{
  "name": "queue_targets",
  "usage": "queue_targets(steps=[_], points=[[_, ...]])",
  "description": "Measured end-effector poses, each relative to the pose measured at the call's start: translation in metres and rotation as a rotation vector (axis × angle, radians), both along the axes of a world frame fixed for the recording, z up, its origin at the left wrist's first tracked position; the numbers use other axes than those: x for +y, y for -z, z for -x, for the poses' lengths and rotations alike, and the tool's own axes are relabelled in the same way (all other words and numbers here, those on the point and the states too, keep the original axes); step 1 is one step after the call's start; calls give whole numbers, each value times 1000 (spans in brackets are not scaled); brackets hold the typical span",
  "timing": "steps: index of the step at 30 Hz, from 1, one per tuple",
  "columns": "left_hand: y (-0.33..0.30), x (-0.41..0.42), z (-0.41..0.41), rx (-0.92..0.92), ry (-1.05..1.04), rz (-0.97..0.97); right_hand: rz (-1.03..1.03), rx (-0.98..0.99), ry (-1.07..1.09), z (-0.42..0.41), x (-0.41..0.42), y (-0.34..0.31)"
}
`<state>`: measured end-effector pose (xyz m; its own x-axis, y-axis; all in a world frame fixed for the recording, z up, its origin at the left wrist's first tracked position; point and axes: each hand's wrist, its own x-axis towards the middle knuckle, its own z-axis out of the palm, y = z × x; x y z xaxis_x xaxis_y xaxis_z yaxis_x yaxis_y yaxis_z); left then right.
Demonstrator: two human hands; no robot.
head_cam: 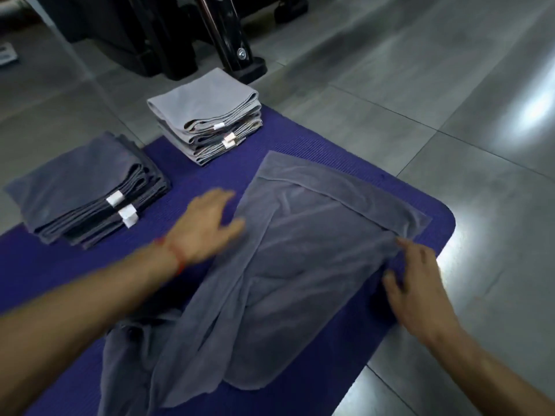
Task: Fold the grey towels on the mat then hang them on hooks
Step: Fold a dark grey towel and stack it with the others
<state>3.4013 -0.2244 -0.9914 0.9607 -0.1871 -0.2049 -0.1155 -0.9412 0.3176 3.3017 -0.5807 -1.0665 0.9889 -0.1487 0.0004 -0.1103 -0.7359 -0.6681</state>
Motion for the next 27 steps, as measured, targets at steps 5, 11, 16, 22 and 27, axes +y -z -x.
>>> queue_targets(steps=[5, 11, 16, 22, 27], points=[[40, 93, 189, 71, 32, -121, 86, -11, -443, 32, 33, -9], [69, 150, 235, -81, 34, -182, 290, -57, -925, 22, 134, -19], [2, 136, 235, -153, -281, 248, 531, 1, -1227, 27, 222, -28], [-52, 170, 239, 163, -686, 447, 208, 28, -1175, -21, 286, -63], [-27, 206, 244, 279, -810, 364, 506, 92, -1072, -45, 311, -69]])
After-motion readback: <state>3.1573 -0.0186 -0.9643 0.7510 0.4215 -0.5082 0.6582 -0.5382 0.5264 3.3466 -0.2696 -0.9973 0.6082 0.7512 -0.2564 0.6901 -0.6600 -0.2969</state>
